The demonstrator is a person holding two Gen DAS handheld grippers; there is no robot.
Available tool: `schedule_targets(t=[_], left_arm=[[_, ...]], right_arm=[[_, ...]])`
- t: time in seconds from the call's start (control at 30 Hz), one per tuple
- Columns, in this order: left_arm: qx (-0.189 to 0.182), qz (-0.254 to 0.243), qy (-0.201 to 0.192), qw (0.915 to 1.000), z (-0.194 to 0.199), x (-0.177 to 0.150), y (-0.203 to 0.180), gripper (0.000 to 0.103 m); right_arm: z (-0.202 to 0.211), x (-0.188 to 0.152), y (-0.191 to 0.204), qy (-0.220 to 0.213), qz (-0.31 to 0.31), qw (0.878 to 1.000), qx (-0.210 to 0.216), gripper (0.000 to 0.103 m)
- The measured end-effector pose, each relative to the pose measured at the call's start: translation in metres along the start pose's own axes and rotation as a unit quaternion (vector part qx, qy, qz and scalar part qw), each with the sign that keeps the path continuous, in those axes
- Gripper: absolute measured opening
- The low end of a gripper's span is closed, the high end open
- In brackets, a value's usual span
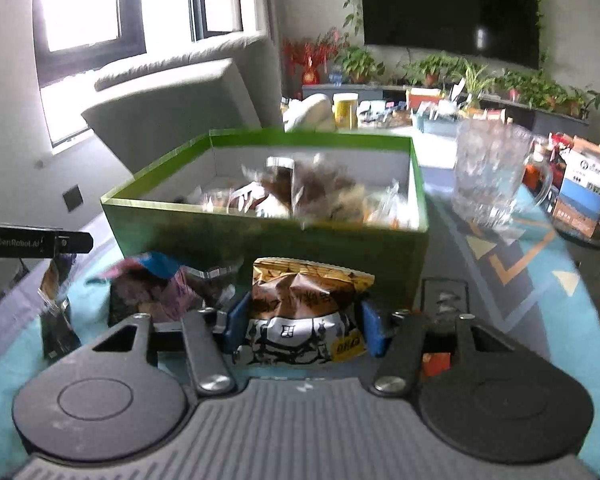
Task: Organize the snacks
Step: 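Grasp a clear snack bag with the left gripper while the right grasps the yellow cartoon-print bag, then lower both held bags into the green box and open both grippers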
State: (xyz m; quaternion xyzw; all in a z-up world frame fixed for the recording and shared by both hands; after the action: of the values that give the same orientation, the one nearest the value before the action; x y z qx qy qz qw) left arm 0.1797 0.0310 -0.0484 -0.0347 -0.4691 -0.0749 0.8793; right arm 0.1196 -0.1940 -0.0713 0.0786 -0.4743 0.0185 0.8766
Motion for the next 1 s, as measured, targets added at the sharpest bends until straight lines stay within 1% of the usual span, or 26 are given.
schedule_targets(t=[0.13,0.27,0.43,0.57,0.73,1.0], left_arm=[[-0.014,-0.010,-0.028,0.9995,0.011,0.017,-0.010,0.043],[-0.030,-0.020,-0.050,0.9981,0.014,0.034,-0.025,0.043],[-0.042,-0.032,-0.078,0.9955,0.010,0.060,-0.044,0.043],[-0.053,-0.043,-0.093,0.9933,0.001,0.079,-0.058,0.043],[-0.057,-0.055,-0.094,0.9925,-0.018,0.092,-0.072,0.043],[-0.060,-0.057,-0.068,0.9943,-0.049,0.092,-0.080,0.043]], right_arm=[[0.014,0.015,0.002,-0.035,0.002,0.999,0.004,0.057],[0.017,0.036,0.004,-0.067,-0.001,0.998,0.012,0.057],[0.014,0.059,0.008,-0.100,-0.002,0.995,0.024,0.057],[0.004,0.073,0.009,-0.110,-0.006,0.994,0.030,0.057],[-0.008,0.083,0.004,-0.114,-0.010,0.993,0.028,0.057],[-0.025,0.086,-0.010,-0.100,-0.023,0.995,0.018,0.057]])
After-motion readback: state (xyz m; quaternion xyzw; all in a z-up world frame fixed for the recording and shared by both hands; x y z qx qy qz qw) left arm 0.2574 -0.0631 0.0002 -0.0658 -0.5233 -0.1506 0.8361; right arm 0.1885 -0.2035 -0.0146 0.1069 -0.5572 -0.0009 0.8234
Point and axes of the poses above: each gripper's, at about its wrist camera, not at the fingertips, and z roughly against the way its jaws point, y to its left, x to its top, the point moved 5 cm from there along -z, roughly the way its jaws point, and after that the axes turned 3 degrees about -z, right-handed, at the moved point
